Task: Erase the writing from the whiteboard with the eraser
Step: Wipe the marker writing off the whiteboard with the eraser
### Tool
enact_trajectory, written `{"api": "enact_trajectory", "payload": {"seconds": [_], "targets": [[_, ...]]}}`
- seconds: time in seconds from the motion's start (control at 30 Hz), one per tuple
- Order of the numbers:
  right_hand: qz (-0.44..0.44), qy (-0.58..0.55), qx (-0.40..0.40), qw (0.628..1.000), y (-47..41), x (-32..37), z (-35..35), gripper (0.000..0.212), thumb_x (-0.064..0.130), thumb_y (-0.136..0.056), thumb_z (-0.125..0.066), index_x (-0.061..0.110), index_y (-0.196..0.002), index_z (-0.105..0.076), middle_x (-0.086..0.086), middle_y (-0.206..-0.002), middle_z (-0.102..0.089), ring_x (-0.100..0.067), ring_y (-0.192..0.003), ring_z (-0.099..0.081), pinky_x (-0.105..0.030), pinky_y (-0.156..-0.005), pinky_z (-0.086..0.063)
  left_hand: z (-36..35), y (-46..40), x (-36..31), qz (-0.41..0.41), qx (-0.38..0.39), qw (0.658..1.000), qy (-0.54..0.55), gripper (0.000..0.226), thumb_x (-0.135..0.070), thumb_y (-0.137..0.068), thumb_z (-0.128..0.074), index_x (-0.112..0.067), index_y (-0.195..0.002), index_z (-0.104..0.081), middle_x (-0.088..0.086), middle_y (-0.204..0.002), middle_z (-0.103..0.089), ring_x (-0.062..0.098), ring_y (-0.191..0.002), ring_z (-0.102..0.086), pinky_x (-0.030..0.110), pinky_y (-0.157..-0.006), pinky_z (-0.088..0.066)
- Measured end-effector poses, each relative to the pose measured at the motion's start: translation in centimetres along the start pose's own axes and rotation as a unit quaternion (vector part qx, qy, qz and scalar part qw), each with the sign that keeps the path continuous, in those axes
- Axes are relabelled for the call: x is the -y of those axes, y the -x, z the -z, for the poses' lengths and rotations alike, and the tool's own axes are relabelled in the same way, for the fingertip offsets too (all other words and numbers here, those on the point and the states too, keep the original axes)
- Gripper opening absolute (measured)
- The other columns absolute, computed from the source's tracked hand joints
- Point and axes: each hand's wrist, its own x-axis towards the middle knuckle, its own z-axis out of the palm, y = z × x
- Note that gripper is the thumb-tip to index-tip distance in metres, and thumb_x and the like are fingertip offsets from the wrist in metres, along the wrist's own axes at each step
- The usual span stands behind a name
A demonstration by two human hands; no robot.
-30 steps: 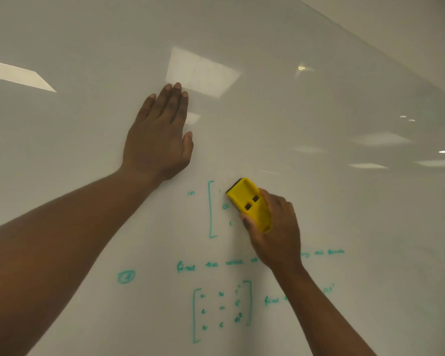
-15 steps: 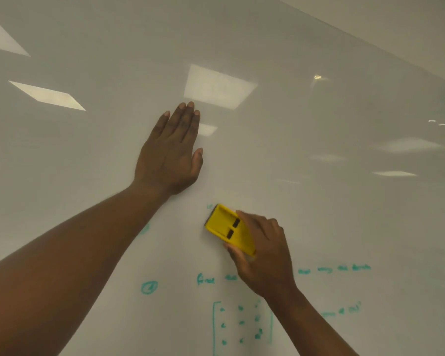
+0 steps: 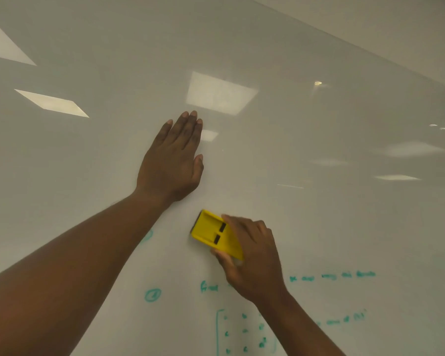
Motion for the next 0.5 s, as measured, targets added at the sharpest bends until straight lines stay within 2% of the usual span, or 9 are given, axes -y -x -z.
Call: {"api": "enact_trajectory", "payload": {"seconds": [0.07,0.2,0.27,0.33,0.5], "targets": [[0.024,0.019,0.013,0.999,0.9,-1.5,0.9,0.057,0.050,-0.080,-0.066,0.028,-0.131,-0.051,0.010,-0.120,-0.057,-0.017,-0.098,-0.052,-0.030,-0.079,-0.039,0.0,0.1,-0.1,-0.001,-0.002,1.000,0.000,0.067,-0.033,-0.096,-0.026,-0.006,-0.157,-0.017,0.011,-0.166,-0.016,0.022,-0.154,-0.011,0.041,-0.127,-0.011],[-0.079,0.011,-0.036,0.996,-0.8,-3.8,2.3,0.059,0.049,-0.074,-0.070,0.031,-0.128,-0.053,0.012,-0.117,-0.058,-0.015,-0.098,-0.051,-0.028,-0.081,-0.038,-0.1,0.2,-0.1,0.001,-0.006,1.000,-0.003,0.068,-0.034,-0.096,-0.026,-0.005,-0.157,-0.017,0.011,-0.165,-0.016,0.022,-0.154,-0.011,0.042,-0.126,-0.012],[-0.101,-0.002,-0.058,0.993,-2.6,-2.9,2.0,0.060,0.048,-0.073,-0.070,0.032,-0.129,-0.052,0.013,-0.117,-0.057,-0.013,-0.097,-0.048,-0.026,-0.081,-0.035,-0.1,0.2,0.0,0.000,-0.006,1.000,-0.004,0.068,-0.034,-0.096,-0.027,-0.005,-0.157,-0.017,0.011,-0.165,-0.016,0.022,-0.154,-0.011,0.042,-0.127,-0.012],[-0.080,-0.012,-0.054,0.995,-3.5,-1.3,1.1,0.060,0.047,-0.074,-0.069,0.030,-0.129,-0.053,0.012,-0.118,-0.058,-0.013,-0.098,-0.048,-0.027,-0.083,-0.036,0.0,0.1,0.0,-0.003,-0.005,1.000,-0.004,0.068,-0.034,-0.096,-0.027,-0.005,-0.157,-0.017,0.011,-0.166,-0.015,0.022,-0.154,-0.011,0.041,-0.127,-0.011],[0.008,-0.015,0.035,0.999,1.3,0.0,0.3,0.057,0.051,-0.081,-0.064,0.031,-0.132,-0.050,0.014,-0.124,-0.055,-0.013,-0.102,-0.049,-0.026,-0.086,-0.037,0.1,0.4,0.1,-0.004,0.006,1.000,-0.001,0.068,-0.035,-0.097,-0.025,-0.005,-0.157,-0.014,0.012,-0.166,-0.013,0.022,-0.155,-0.009,0.042,-0.127,-0.010]]}}
